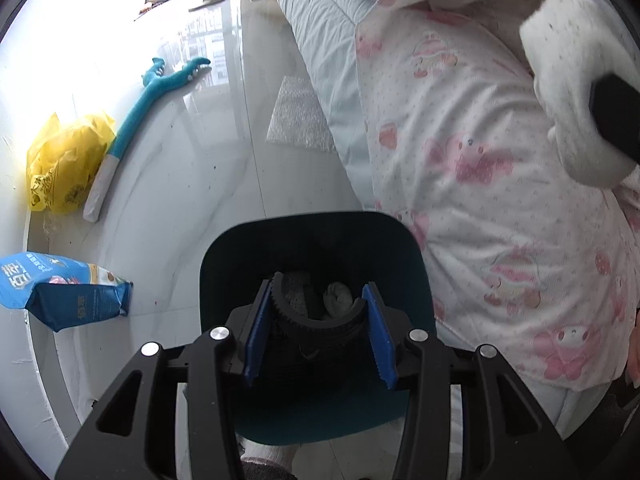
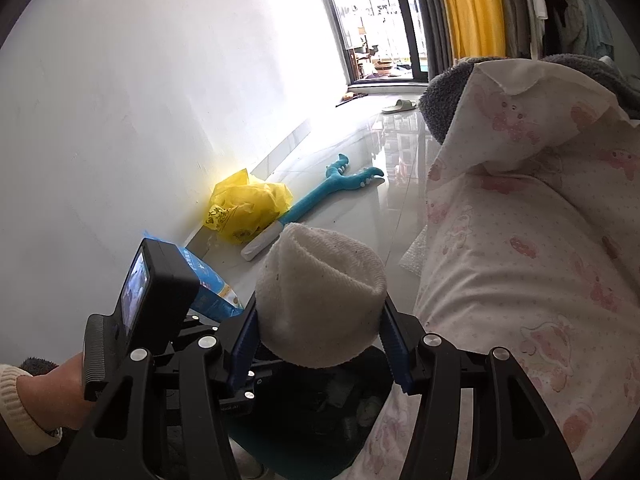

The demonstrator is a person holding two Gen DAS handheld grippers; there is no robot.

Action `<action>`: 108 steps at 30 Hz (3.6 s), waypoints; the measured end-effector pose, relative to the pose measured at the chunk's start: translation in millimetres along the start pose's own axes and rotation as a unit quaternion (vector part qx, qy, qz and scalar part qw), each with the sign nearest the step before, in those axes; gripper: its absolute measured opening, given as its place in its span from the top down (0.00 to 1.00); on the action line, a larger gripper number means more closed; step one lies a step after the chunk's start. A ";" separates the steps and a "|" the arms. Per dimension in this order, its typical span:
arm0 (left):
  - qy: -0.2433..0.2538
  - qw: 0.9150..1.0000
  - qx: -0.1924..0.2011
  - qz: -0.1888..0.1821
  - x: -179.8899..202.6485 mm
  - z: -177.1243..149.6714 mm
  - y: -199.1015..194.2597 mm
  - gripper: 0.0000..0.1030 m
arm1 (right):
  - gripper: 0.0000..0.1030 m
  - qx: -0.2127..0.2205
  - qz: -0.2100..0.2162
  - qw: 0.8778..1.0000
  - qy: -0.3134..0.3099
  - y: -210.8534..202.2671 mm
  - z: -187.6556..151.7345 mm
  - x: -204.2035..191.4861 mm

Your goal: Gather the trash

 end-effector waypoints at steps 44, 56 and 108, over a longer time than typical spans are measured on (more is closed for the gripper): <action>0.028 0.953 0.302 0.020 -12.6 -23.6 -155.6 0.12 | 0.42 -0.199 -0.032 0.979 0.003 140.8 -59.7 -31.2; 0.036 0.945 0.322 0.041 18.5 -41.0 -178.8 0.07 | 0.13 -0.121 -0.049 0.991 0.011 65.6 -68.8 -39.1; 0.076 0.919 0.378 0.079 121.8 -175.1 -200.6 0.03 | 0.03 0.198 -0.231 0.950 0.064 -295.2 -242.8 -30.8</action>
Point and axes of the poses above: each gripper's, at about its wrist camera, not at the fingertips, and y roughly the way its jaws point, x to its right, z to its top, the point moved 2 cm from there along y, roughly the way its jaws point, and after that the axes turned 9 degrees about -x, right-handed, at the moved point
